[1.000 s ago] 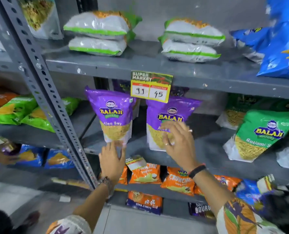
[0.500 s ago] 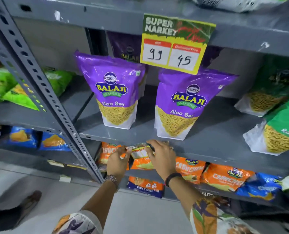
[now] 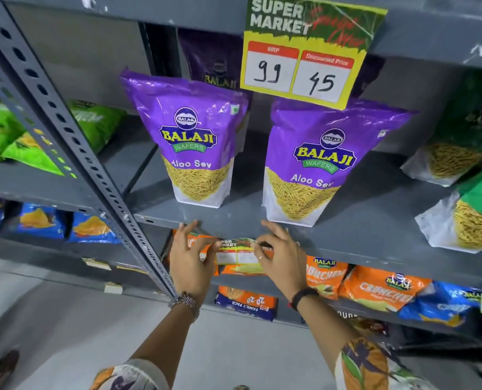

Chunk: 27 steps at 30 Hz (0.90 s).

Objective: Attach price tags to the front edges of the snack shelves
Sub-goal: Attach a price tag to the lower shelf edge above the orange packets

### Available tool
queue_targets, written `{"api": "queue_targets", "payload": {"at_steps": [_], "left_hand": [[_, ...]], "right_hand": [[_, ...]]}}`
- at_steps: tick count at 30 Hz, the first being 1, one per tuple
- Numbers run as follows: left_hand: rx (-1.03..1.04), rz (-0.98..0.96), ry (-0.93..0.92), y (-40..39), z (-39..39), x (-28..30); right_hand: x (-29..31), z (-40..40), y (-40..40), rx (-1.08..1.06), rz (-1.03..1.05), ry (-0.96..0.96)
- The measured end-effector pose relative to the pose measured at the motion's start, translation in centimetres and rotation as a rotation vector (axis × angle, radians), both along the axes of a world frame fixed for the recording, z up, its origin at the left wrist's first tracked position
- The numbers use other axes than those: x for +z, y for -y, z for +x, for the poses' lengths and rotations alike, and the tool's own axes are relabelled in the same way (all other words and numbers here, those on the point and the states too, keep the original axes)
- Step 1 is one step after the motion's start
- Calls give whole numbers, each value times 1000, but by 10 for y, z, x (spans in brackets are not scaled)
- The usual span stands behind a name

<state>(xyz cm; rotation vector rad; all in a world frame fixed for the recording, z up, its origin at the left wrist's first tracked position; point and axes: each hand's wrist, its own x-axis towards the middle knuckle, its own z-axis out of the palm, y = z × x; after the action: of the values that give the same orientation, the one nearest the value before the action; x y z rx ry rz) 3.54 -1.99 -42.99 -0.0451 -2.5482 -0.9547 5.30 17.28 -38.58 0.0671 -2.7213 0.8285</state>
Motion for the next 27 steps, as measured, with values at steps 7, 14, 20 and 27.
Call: {"api": "queue_targets", "payload": {"at_steps": [7,14,20,27], "left_hand": [[-94,-160,-28,12,-9,-5],[-87,-116,40,6,-20,7],[-39,-89,62,0,-23,13],[20,-151,64,-3,-29,16]], "right_hand": [[-15,4,4,-30,80,-6],[-11,0,3,-94,22,-30],[-11,-5,7,-112,-12,-72],[-3,-15,14,-170,144,-69]]}}
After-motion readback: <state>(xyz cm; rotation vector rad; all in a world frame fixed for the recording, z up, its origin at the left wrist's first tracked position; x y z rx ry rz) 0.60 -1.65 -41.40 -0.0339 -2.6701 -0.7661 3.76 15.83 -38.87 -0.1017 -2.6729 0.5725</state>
